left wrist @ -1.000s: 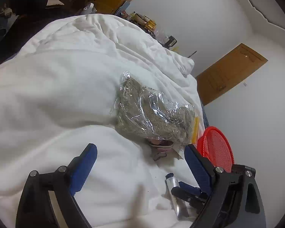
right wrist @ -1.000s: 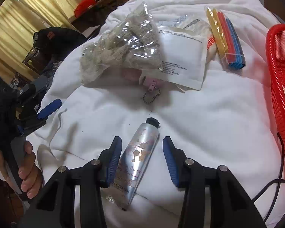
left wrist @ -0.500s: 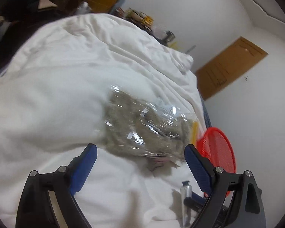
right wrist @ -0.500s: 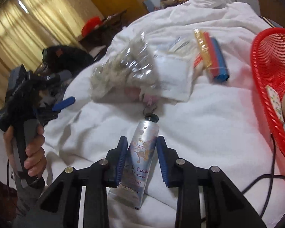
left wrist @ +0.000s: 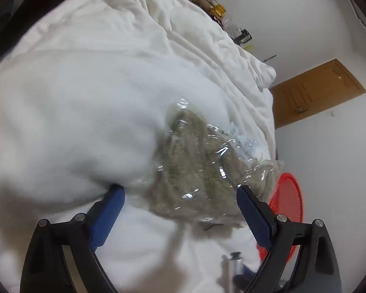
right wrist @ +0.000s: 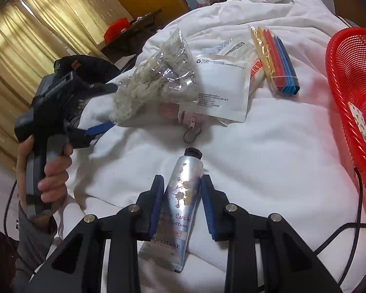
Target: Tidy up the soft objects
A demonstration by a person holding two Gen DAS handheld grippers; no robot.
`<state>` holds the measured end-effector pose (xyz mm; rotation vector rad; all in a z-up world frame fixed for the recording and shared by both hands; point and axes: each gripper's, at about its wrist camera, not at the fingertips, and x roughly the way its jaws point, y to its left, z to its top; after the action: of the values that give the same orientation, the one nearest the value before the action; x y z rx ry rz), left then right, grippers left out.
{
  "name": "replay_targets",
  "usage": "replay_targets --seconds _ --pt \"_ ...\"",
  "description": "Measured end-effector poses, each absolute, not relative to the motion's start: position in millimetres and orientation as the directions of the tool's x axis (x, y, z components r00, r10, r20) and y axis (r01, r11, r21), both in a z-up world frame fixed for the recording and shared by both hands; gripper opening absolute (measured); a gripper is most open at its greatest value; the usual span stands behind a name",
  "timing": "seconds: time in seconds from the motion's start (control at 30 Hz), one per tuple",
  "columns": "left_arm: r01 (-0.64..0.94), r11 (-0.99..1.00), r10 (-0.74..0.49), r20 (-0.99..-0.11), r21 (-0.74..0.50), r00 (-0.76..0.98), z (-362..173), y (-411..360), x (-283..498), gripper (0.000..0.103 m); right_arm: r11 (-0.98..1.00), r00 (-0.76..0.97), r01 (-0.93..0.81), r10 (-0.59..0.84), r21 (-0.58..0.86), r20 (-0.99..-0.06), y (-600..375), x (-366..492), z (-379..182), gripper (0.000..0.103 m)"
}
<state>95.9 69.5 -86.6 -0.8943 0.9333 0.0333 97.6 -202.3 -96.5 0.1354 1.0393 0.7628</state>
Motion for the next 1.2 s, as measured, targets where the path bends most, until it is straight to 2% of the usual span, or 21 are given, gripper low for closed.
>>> replay_targets --seconds 0.13,0.2,0.3,0.37,0.4,0.47,0.53,0.63,0.73,0.8,0.9,0.93,0.97,1.0,1.03,1.07,1.2 --pt "-0.406 0.659 -0.350 -0.736 -0.633 0.580 -98 70 117 0.094 0.739 0.276 -0.504 0.629 0.447 -0.727 -201 100 -98 0.030" --pt "-0.437 0.601 -0.367 -0.716 -0.670 0.593 -107 79 118 0.094 0.738 0.277 -0.506 0.629 0.446 -0.727 -201 99 -98 0.030" --pt "-0.438 0.585 -0.361 -0.702 -0.683 0.614 -109 82 112 0.085 0.736 0.272 -0.505 0.631 0.450 -0.727 -202 100 -99 0.030" --pt "-0.430 0.604 -0.344 -0.706 -0.671 0.619 -107 81 106 0.063 0.736 0.270 -0.505 0.631 0.451 -0.727 -201 100 -99 0.030" --pt "-0.423 0.607 -0.346 -0.703 -0.673 0.621 -107 81 104 0.056 0.736 0.270 -0.506 0.631 0.450 -0.727 -201 100 -99 0.030" --pt "-0.404 0.590 -0.377 -0.681 -0.699 0.628 -111 81 100 0.028 0.736 0.271 -0.508 0.630 0.448 -0.728 -201 99 -99 0.030" --pt "-0.385 0.563 -0.410 -0.652 -0.731 0.638 -115 83 94 0.013 0.735 0.269 -0.507 0.631 0.450 -0.728 -201 100 -99 0.030" --pt "-0.371 0.549 -0.415 -0.629 -0.749 0.657 -113 85 80 0.007 0.735 0.269 -0.507 0.631 0.450 -0.727 -202 100 -99 0.030" --pt "-0.344 0.526 -0.421 -0.590 -0.778 0.689 -101 86 51 0.005 0.735 0.270 -0.508 0.631 0.449 -0.728 -202 100 -99 0.030" --pt "-0.352 0.518 -0.417 -0.589 -0.780 0.692 -94 85 33 0.005 0.735 0.269 -0.508 0.630 0.449 -0.728 -202 100 -99 0.030" --pt "-0.415 0.516 -0.391 -0.637 -0.749 0.664 -93 83 10 0.006 0.735 0.269 -0.508 0.630 0.448 -0.728 -202 100 -99 0.030" --pt "-0.436 0.524 -0.385 -0.660 -0.732 0.645 -93 83 5 0.015 0.735 0.269 -0.508 0.630 0.449 -0.728 -202 100 -99 0.030" --pt "-0.435 0.535 -0.388 -0.668 -0.724 0.635 -92 82 5 0.035 0.735 0.270 -0.508 0.631 0.449 -0.728 -202 100 -99 0.030" --pt "-0.423 0.549 -0.389 -0.669 -0.721 0.634 -89 81 7 0.048 0.735 0.270 -0.508 0.631 0.449 -0.728 -202 100 -99 0.030" --pt "-0.400 0.566 -0.383 -0.660 -0.721 0.647 -85 80 8 0.070 0.735 0.269 -0.508 0.630 0.449 -0.728 -202 100 -99 0.030" --pt "-0.384 0.588 -0.368 -0.658 -0.712 0.657 -80 79 8 0.081 0.735 0.269 -0.508 0.631 0.449 -0.728 -202 100 -99 0.030" --pt "-0.310 0.711 -0.312 -0.679 -0.631 0.665 -59 64 21 0.088 0.734 0.265 -0.506 0.632 0.453 -0.728 -203 101 -101 0.030"
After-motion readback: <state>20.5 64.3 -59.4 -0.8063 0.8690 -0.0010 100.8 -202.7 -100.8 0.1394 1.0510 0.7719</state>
